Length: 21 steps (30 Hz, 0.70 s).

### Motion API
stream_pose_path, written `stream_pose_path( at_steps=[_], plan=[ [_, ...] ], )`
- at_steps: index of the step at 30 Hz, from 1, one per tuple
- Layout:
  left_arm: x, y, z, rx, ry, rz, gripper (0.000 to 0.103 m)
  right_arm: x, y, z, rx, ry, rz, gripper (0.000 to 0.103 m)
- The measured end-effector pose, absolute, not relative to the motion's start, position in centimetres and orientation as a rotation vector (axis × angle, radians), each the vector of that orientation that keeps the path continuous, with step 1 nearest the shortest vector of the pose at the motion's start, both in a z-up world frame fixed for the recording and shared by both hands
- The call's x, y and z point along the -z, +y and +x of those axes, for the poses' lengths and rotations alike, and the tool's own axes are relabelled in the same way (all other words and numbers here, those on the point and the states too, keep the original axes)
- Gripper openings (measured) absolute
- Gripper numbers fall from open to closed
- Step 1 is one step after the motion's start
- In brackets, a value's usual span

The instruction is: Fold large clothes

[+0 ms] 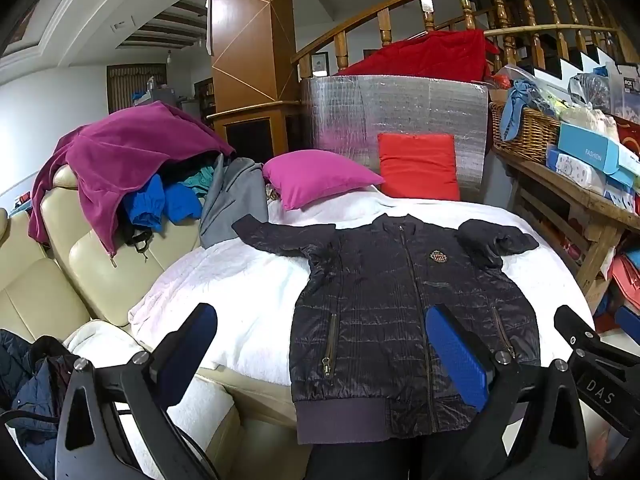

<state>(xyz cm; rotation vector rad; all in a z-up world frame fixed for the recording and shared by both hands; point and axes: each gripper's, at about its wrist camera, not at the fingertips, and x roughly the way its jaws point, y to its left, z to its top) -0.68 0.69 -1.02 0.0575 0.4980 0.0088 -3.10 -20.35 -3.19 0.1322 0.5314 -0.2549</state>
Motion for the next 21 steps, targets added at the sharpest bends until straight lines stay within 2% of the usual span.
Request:
stream_pose_path(
  at_steps=[21],
  plan=[
    [1.49, 0.75, -0.70, -0.004, 0.505, 0.059, 0.103, 3.67, -20.07, -2.69, 0.255, 0.550, 0.134, 0.103]
  ],
)
